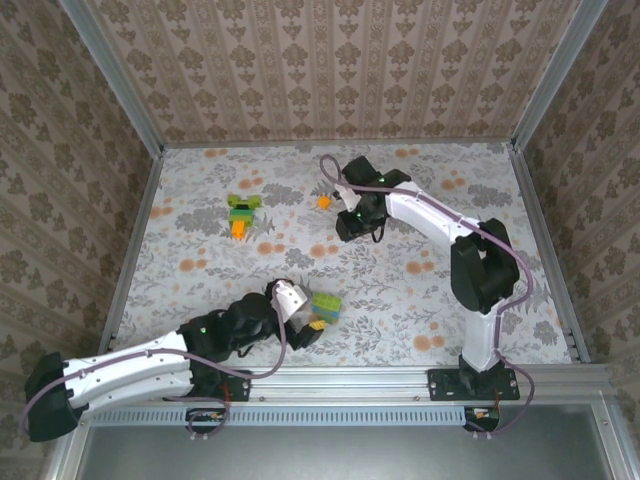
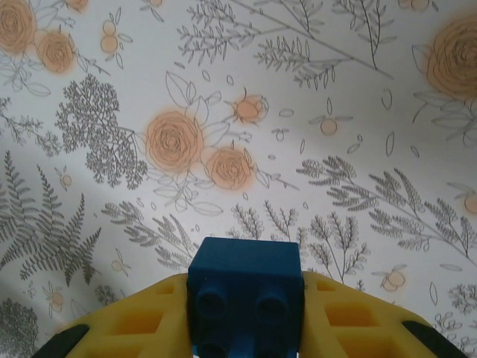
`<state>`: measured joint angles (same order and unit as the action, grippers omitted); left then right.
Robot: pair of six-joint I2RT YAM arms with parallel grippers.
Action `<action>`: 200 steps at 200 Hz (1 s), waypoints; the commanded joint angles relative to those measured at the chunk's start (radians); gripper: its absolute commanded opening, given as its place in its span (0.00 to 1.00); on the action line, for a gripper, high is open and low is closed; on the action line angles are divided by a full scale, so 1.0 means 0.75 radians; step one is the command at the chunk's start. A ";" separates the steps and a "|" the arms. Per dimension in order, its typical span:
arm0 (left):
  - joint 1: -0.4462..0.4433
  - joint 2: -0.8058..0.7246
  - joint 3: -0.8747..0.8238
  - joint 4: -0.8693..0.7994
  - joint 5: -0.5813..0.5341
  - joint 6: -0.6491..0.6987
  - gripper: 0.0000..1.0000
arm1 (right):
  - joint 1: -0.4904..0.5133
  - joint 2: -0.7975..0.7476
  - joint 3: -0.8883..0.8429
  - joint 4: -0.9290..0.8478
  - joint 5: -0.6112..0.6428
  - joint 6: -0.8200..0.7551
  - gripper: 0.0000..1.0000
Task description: Assemble a carrot with lego
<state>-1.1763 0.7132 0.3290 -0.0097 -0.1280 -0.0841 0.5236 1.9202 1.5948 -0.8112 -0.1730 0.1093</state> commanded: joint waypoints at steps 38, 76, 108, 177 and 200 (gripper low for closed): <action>0.047 0.131 -0.045 0.226 0.037 0.120 1.00 | 0.021 -0.211 -0.112 -0.004 -0.009 0.012 0.32; 0.115 0.185 -0.068 0.307 0.091 0.133 1.00 | 0.034 -0.299 -0.136 -0.044 -0.011 -0.002 0.32; 0.175 0.295 -0.077 0.409 0.190 0.155 1.00 | 0.038 -0.344 -0.171 -0.056 -0.016 -0.012 0.31; 0.214 0.501 -0.075 0.596 0.351 0.244 1.00 | 0.045 -0.412 -0.219 -0.072 -0.086 -0.009 0.31; 0.226 0.528 -0.081 0.635 0.393 0.263 1.00 | 0.052 -0.460 -0.249 -0.101 -0.112 0.001 0.31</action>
<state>-1.0183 1.0927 0.2825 0.3847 0.0952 0.0689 0.5510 1.6421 1.4292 -0.8398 -0.2028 0.1085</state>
